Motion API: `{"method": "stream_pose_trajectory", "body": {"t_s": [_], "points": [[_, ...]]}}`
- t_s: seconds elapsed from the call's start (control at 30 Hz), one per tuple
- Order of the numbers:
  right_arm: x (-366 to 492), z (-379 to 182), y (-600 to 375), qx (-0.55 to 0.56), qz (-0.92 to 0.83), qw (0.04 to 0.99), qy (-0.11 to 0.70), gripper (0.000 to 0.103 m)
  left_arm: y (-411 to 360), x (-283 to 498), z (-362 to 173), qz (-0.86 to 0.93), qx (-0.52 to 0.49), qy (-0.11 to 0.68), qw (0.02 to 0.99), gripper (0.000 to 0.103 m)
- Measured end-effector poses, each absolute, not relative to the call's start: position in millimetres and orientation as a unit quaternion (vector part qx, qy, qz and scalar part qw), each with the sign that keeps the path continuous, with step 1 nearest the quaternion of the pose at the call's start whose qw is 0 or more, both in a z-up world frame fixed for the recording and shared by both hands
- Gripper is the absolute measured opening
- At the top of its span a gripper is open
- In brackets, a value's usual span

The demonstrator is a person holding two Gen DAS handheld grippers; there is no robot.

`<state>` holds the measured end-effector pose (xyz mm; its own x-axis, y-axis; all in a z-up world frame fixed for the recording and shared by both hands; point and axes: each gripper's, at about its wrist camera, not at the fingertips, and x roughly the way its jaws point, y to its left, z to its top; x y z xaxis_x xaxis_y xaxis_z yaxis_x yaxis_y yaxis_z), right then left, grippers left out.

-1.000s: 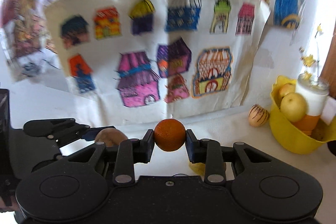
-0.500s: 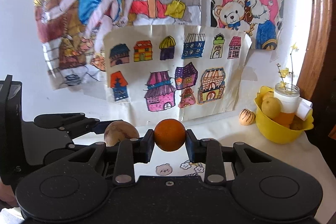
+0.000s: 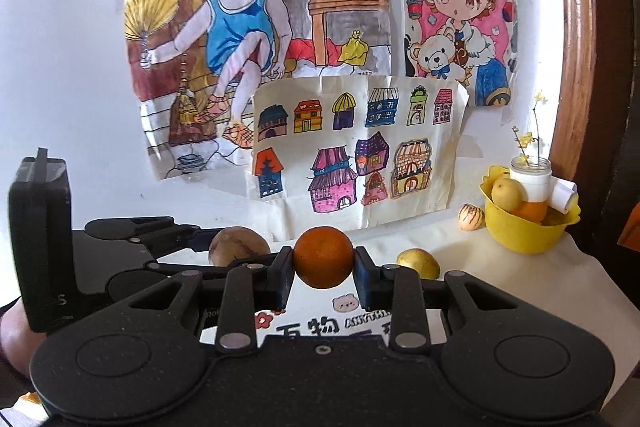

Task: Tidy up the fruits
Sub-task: 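Carry the cream melon in the left tool while the right tool carries the mandarin to the tray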

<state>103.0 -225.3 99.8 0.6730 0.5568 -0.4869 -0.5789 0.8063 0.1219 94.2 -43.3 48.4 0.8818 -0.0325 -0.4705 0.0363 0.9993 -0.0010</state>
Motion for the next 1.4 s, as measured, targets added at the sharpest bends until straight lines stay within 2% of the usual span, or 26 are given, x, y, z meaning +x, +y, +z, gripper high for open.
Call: {"method": "stream_pose_trajectory", "body": {"t_s": [0.53,0.9,1.4], "points": [[29.1,43.3,-244.7,0.011,0.276,0.913,0.299,0.033,-42.6,35.9,-6.0,-0.045,0.001,0.297,0.954,0.052],[8.3,-17.8,-239.9,0.031,0.266,0.892,0.364,0.033,-47.7,54.2,-30.5,-0.061,0.004,0.322,0.945,0.052],[15.4,-46.3,-234.9,0.014,0.258,0.880,0.398,0.033,-81.2,97.4,-60.0,-0.117,0.023,0.358,0.926,0.052]]}}
